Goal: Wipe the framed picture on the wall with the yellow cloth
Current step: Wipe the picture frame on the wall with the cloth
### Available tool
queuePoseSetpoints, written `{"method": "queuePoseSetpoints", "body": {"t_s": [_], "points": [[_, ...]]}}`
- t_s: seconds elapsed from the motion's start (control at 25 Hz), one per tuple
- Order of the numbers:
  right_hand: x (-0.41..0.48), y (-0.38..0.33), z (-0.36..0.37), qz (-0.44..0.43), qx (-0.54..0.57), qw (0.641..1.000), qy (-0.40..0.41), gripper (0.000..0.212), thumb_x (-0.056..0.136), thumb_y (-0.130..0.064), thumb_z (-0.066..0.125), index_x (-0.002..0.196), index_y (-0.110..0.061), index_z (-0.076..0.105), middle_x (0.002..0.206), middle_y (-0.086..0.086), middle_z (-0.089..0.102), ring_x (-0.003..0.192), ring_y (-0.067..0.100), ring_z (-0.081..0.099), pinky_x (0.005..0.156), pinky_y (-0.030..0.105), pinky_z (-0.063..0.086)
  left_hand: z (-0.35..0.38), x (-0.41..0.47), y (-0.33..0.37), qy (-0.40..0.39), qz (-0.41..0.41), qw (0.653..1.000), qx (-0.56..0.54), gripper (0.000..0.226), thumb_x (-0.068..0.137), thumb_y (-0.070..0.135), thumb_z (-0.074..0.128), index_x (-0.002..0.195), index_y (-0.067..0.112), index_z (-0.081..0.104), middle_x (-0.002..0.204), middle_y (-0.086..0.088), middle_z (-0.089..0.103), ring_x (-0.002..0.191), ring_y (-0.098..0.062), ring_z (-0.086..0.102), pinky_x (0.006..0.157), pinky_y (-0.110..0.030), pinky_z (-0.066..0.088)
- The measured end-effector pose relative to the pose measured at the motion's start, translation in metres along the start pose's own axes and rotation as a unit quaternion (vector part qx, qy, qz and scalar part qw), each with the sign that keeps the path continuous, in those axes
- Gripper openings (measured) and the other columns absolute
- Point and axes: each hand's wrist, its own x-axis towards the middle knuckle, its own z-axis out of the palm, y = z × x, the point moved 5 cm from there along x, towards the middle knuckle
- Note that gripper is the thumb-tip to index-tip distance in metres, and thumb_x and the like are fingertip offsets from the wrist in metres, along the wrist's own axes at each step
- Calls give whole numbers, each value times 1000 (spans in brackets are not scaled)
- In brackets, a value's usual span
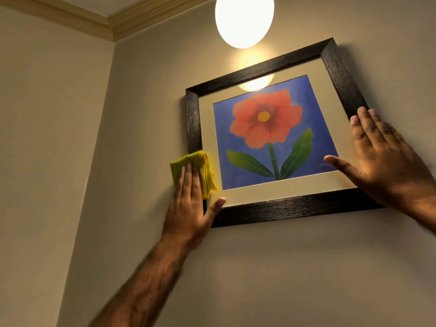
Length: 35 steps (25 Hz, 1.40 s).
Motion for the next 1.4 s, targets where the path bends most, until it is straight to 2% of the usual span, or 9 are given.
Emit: {"method": "queuePoseSetpoints", "body": {"t_s": [0.16,0.28,0.36,0.52,0.68,0.92,1.2,1.32,1.4], "points": [[2,1,0,-1,3,1000,2,110,86,-85,15,162,-4,11,173,14,5,161,26,6,129,45,12,-18,-9,6,-1,-4,1000,-4,92,90,76,7,160,18,19,170,-3,12,156,-20,13,123,-35,21],[0,0,1,2,-2,1000,11,111,86,-84,16,161,-3,14,172,15,8,160,27,8,128,44,12,-55,18,-2,43,13,998,-38,48,99,43,48,132,12,65,145,-9,58,130,-27,56,108,-33,43],[0,-1,-1,0,2,1000,3,111,86,-85,16,161,-3,13,172,15,8,160,27,8,128,43,11,-72,40,-7,41,17,998,-54,25,92,16,65,114,12,76,125,-9,72,112,-27,68,103,-32,51],[0,-3,-3,6,0,1000,4,110,86,-84,16,161,-3,13,172,15,7,160,27,8,128,44,12,-77,60,-12,36,-56,995,-81,24,81,7,77,103,17,75,114,-10,72,104,-28,67,94,-42,57],[-1,-3,-4,-1,2,1000,12,111,86,-85,15,161,-3,13,172,15,7,160,27,8,128,44,13,-70,66,-38,-11,-204,976,-73,69,76,34,84,136,15,56,134,-16,61,122,-33,58,101,-44,51],[-1,-4,-3,-5,-6,1000,11,110,87,-84,17,161,-2,12,172,15,7,160,27,8,128,45,13,-71,59,-37,-4,-222,965,-143,37,78,38,82,105,14,73,102,-6,71,90,-21,63,73,-31,49],[-9,-38,-22,-62,19,997,31,105,92,-76,24,158,5,19,169,24,15,158,37,16,128,51,16,-88,24,-63,9,-265,925,-272,28,80,34,80,102,19,69,103,-7,70,101,-30,66,91,-53,59],[-34,-137,-33,-228,143,963,32,89,96,-66,41,153,1,39,160,21,40,151,33,38,122,48,34,-98,12,-73,14,-272,919,-284,37,80,34,80,110,14,70,107,-10,71,104,-31,67,91,-54,58],[-54,-215,-33,-213,345,912,-60,75,92,-65,51,142,-9,57,140,11,65,125,23,66,105,42,54,-106,0,-80,11,-281,912,-298,39,80,32,81,112,11,71,107,-15,72,104,-35,68,89,-55,59]]}}
